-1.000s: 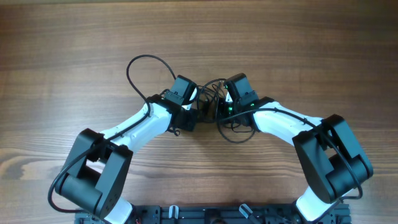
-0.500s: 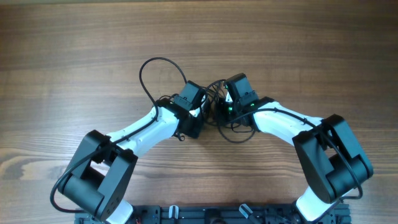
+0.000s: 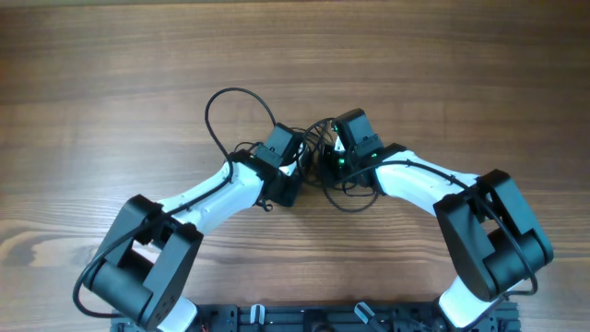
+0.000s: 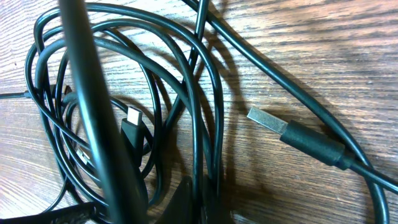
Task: Untangle cables
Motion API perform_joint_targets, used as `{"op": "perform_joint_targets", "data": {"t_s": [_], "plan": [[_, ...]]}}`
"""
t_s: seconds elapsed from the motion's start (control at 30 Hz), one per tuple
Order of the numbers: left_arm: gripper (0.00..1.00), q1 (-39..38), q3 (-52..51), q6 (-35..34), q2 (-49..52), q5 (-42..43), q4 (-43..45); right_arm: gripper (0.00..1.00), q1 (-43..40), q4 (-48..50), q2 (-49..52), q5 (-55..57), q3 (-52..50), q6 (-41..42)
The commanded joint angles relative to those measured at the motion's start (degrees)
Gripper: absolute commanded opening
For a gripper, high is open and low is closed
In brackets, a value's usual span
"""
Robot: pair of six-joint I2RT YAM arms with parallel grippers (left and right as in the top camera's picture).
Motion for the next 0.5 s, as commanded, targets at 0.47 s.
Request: {"op": "perform_joint_targets", "data": {"t_s": [0.47], "plan": [[0.4,-0.24,-2.6,0.83,1.22,-0.92,2.34,0.04,-0.35,-1.16,1.07,0.74,-0.26,0.55]]}}
